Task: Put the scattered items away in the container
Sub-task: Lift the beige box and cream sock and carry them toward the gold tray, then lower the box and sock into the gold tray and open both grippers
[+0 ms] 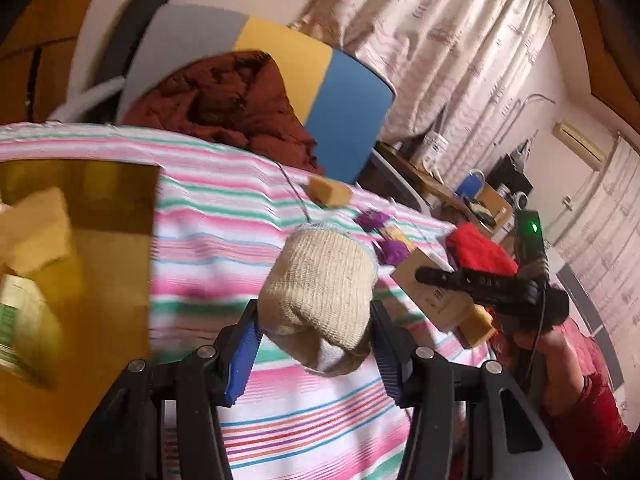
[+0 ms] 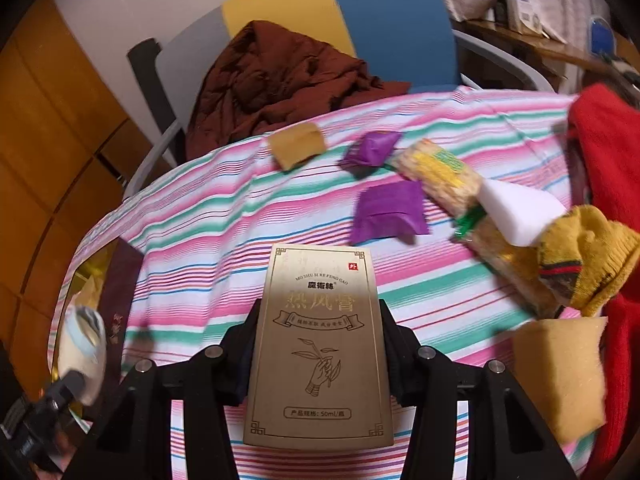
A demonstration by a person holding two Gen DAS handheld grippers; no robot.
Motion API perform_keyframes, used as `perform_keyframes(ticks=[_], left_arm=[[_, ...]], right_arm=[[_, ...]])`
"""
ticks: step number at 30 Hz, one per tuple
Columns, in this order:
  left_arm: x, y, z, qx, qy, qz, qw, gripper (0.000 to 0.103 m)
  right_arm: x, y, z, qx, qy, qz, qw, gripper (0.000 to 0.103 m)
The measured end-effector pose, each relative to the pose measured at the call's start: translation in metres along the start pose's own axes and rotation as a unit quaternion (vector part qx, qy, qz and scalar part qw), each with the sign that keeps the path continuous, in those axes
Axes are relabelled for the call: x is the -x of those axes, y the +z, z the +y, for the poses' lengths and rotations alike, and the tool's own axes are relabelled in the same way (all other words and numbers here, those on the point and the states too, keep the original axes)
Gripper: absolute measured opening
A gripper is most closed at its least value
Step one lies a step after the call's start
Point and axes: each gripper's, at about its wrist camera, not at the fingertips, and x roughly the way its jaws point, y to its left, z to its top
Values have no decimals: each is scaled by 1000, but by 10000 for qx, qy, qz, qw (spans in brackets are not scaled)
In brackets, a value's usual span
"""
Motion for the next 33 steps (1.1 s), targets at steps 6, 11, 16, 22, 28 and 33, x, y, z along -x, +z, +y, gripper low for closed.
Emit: perform_keyframes(ticks=[6,11,16,22,28,33], left_arm=[[30,12,38,353,324,-268,9985,53],[52,16,75,717,549,-439,9950,53],[75,19,110,995,860,-641,9892,53],[101,15,148,1287,1360,-854,9786,53],[108,5,184,1678,1776,-636,9676,53],[104,-2,199,1803,1929,-467,9634,53]], right_arm=[[0,-7,62,250,624,44,9977,51],[-1,-6,131,649,1111,19,9917,51],[-12,-4,195,1021,1442,121,9842,51],[-37,-11,267,1289,1706,367,9762,51],[-68,-21,314,1632,1442,509,9747,51],[-100,-19,327,1607,1071,606,9793,51]])
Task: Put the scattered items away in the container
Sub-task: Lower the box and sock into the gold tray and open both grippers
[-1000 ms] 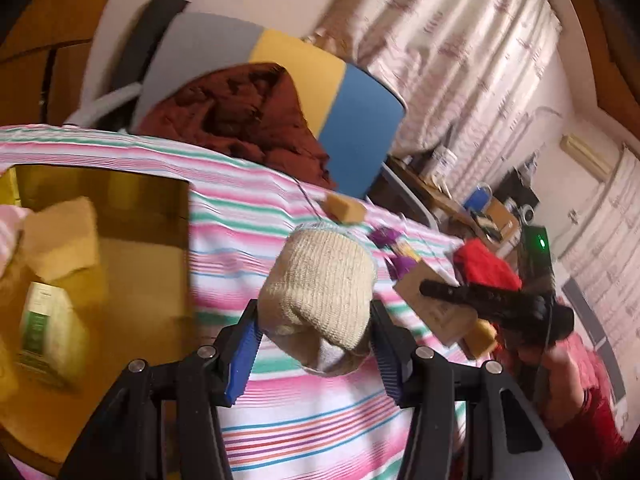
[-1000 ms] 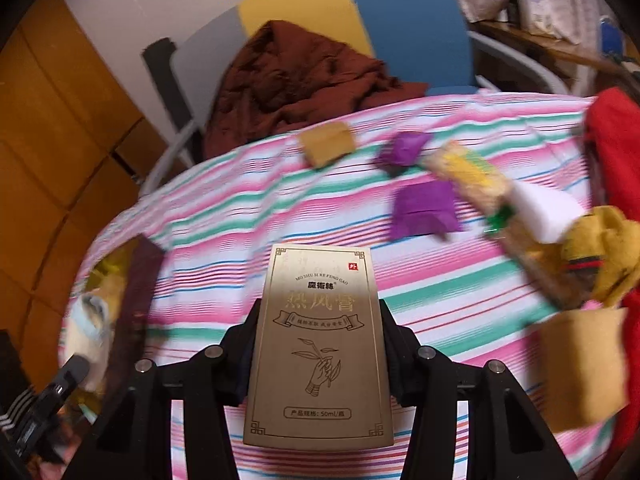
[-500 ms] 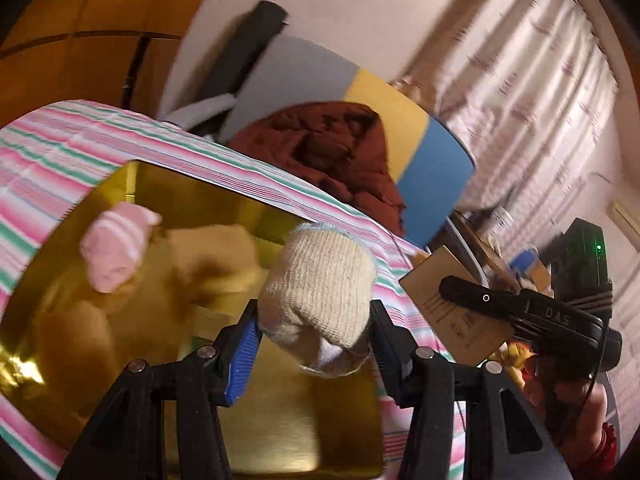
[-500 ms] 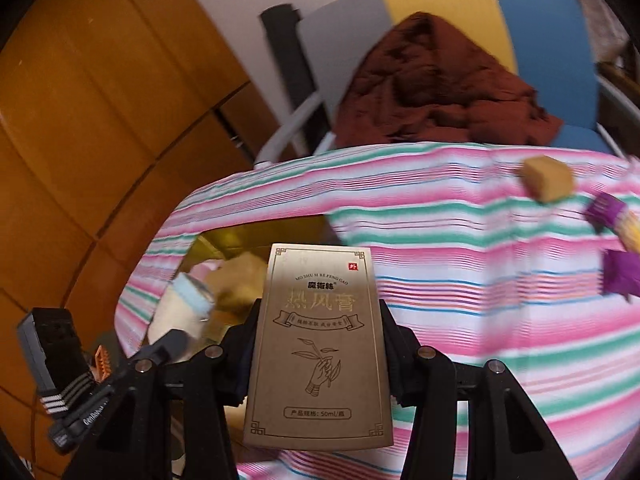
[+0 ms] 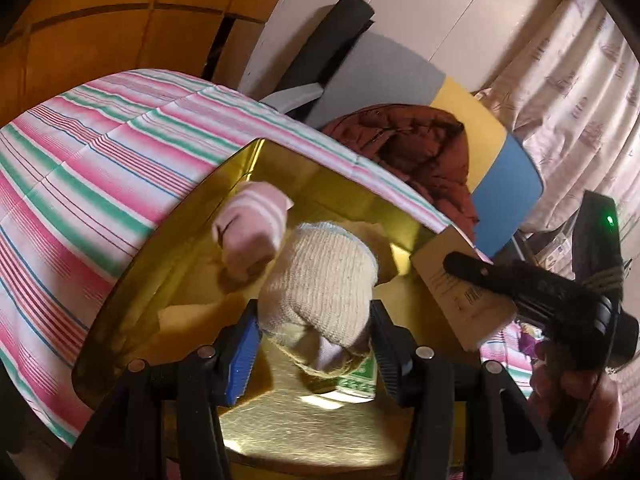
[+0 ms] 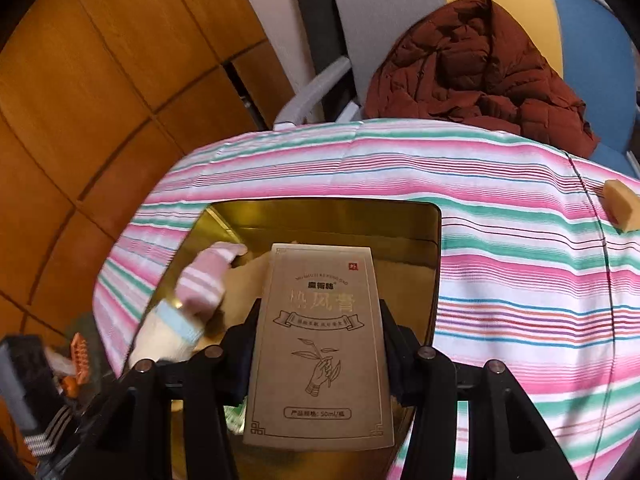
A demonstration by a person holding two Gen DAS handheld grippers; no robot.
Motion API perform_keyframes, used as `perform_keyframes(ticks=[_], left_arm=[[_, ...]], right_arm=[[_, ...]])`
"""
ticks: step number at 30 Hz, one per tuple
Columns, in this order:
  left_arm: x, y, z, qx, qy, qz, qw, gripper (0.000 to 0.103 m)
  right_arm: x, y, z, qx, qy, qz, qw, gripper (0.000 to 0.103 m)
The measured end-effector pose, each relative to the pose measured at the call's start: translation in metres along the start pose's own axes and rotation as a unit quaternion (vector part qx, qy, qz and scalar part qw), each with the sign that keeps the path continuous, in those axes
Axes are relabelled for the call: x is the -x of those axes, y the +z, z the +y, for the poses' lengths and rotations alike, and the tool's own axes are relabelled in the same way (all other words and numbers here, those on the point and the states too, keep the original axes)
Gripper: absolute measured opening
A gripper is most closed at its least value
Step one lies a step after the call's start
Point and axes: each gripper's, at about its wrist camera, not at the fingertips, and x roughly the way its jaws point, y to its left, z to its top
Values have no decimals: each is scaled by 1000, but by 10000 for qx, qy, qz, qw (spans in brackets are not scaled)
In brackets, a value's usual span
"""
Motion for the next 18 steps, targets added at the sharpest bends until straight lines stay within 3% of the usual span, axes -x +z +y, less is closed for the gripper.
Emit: perform_keyframes(ticks=[4,8,18], left_arm=[[-6,-4,-4,-215,112,91,9997,54],[-3,-8,-10,-339,290,98,9990,55],[10,-7,-11,161,276,-39,9995,56]], right_arm=[[-15,6,-1,-74,-229,54,9997,54],[-3,5,-3,-129,-45,-101,9999,61],[43,-8,-21,-311,88,-527,9981,68]])
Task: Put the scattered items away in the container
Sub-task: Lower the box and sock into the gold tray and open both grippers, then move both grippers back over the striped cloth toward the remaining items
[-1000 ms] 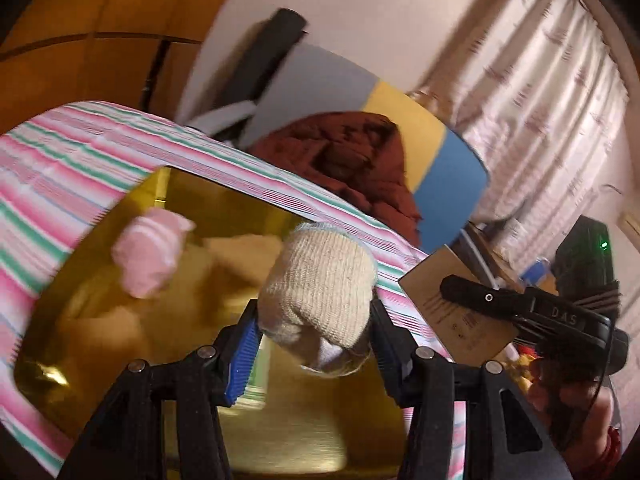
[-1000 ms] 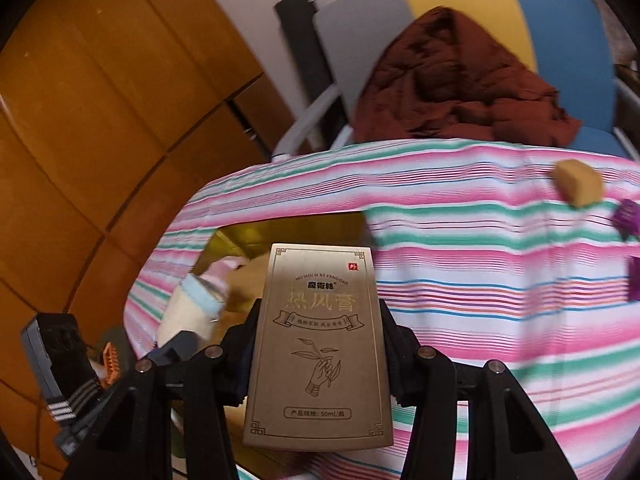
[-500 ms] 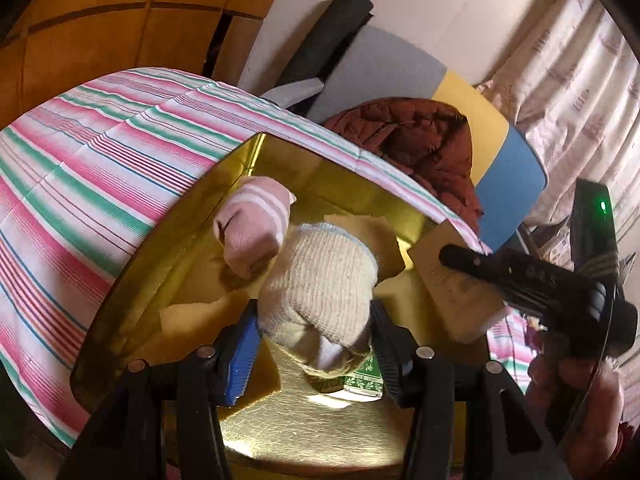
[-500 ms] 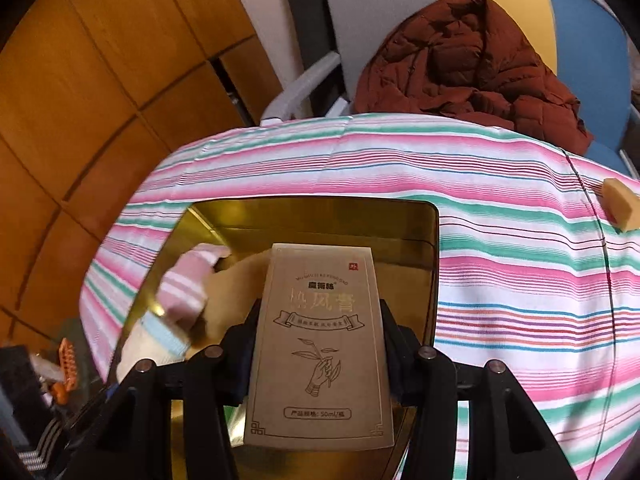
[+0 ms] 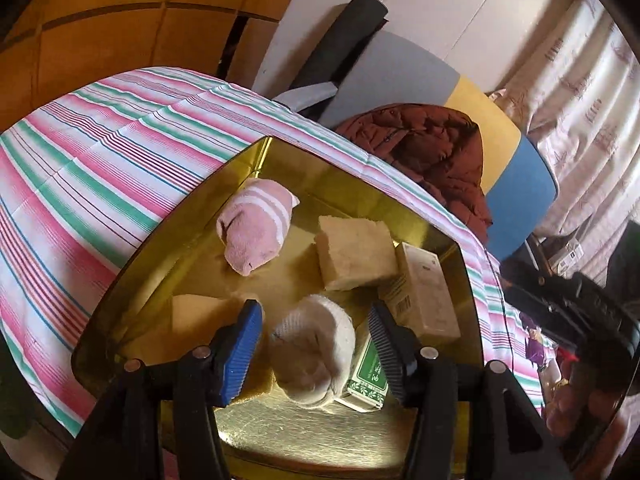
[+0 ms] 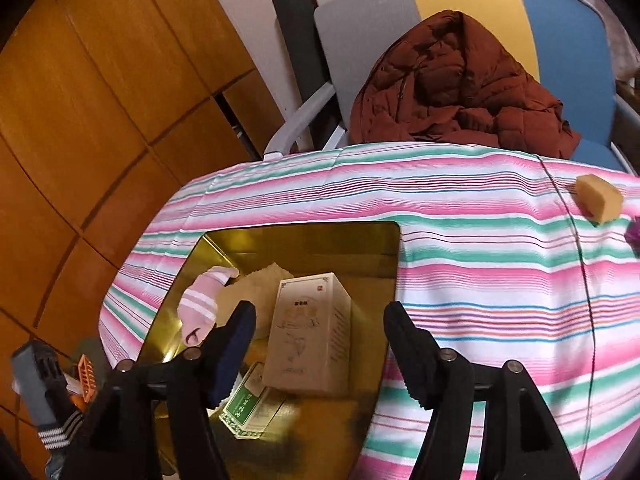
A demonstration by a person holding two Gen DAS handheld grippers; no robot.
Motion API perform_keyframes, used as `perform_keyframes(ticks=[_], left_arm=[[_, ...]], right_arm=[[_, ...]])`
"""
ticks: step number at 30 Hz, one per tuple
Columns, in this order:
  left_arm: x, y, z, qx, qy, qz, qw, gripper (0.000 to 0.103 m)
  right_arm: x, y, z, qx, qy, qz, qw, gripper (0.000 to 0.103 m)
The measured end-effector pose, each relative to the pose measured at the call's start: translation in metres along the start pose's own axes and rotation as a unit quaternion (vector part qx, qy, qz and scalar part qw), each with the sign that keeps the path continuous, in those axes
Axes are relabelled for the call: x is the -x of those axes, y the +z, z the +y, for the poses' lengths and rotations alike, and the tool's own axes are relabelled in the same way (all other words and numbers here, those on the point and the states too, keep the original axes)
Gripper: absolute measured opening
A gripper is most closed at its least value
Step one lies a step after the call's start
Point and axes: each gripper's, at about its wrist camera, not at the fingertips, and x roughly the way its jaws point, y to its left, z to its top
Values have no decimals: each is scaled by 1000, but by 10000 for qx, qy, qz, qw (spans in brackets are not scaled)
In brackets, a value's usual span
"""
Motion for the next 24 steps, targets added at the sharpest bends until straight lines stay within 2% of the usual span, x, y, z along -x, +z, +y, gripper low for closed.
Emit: perform_keyframes(ticks=[4,8,18,24], left_arm=[[6,-1,-9,-62,106,-84,9999,59],[5,-4,-20,-326,235,-77,9992,59],[2,-17,-48,-565,-30,115,9983,59],[5,-24,-82,-980,-189,79,9950,59]], right_arm=[[10,-5,-8,-74,24,-54,10000,74],[17,-11,-19,-94,-6,-42,9999,76],[35,-25,-62,-247,-273,-31,9993,80],[48,-30,-92,-396,-463,-47,9981,80]])
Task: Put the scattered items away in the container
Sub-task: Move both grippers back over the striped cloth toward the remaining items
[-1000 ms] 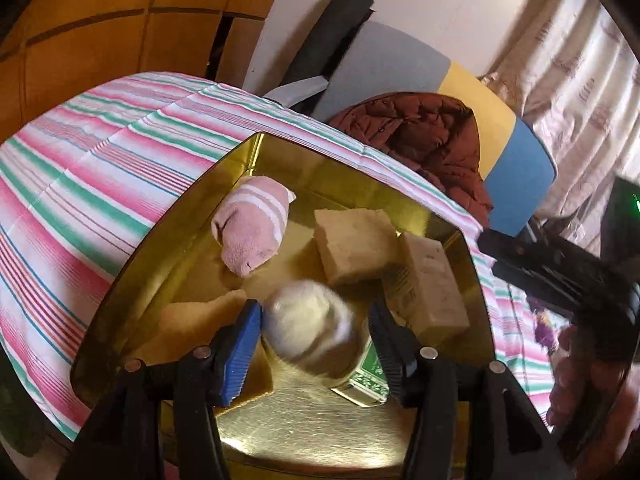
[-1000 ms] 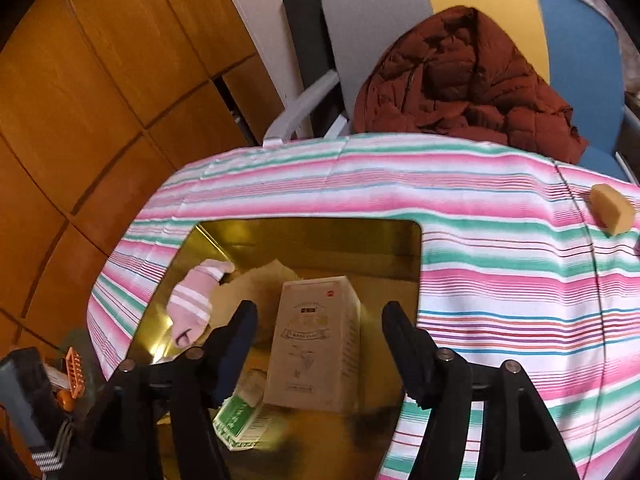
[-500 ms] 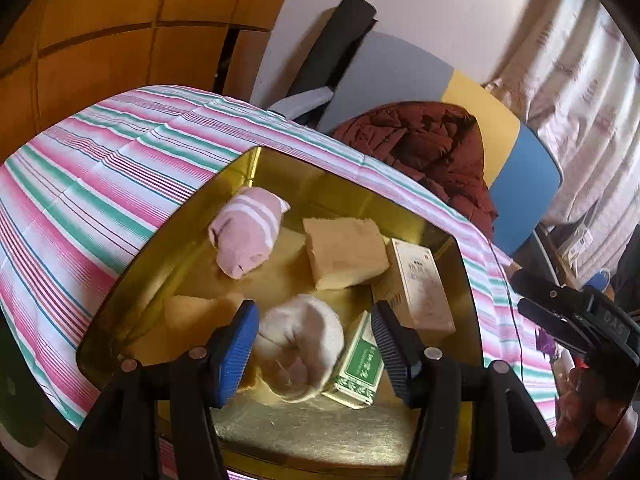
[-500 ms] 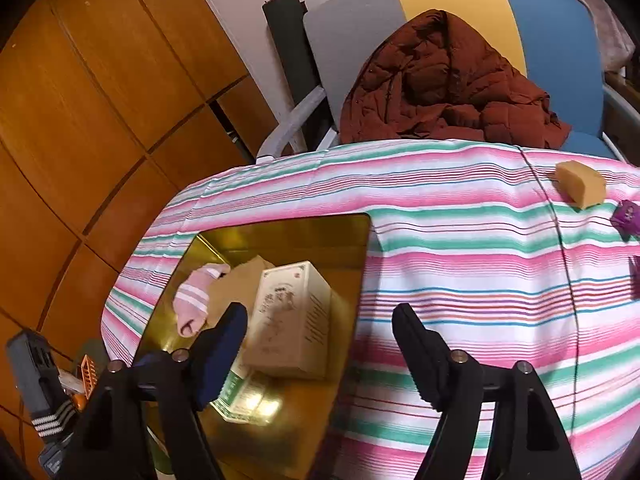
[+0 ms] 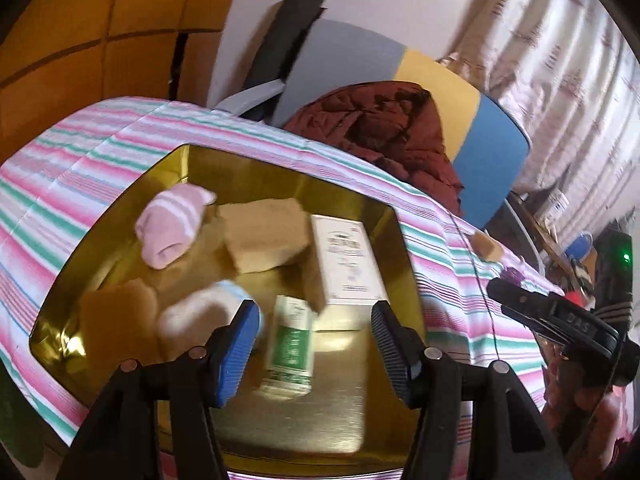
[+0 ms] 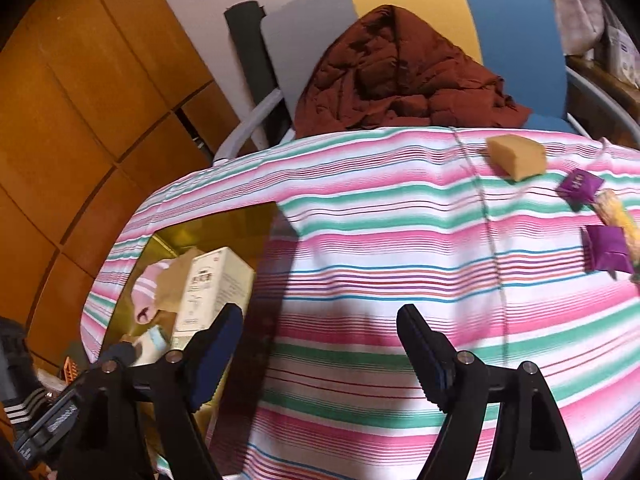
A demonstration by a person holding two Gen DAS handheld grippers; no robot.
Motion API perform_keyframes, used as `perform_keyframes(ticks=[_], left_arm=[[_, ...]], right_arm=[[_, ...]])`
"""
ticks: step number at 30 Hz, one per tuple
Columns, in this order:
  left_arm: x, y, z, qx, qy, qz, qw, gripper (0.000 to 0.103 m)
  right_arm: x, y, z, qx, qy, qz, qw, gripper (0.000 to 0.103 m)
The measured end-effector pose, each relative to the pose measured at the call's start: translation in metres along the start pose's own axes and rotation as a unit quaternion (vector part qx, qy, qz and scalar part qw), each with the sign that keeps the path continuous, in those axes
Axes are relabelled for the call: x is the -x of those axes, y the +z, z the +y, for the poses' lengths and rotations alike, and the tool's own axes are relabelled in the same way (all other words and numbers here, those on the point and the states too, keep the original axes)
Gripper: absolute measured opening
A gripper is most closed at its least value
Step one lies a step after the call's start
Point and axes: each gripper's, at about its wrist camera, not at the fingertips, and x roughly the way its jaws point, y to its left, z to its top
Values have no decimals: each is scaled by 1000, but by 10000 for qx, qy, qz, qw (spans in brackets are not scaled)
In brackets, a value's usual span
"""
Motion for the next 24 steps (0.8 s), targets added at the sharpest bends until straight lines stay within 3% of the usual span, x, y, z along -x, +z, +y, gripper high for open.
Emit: perform_keyframes(ticks=[7,14,24], left_arm=[[-7,-6,-37,-428,-171,129,9989,59],[-14,-18,-73,-802,-420,311,9954,59],[-22,-41,-119,-1342,-767,577,9863,59]], right_arm=[[10,0,-33,-12,-281,34,9996,80],[38,4,-90,-169,-865,-106,9961,80],[76,23,-210,-1014,-2001,-333,9740,80]])
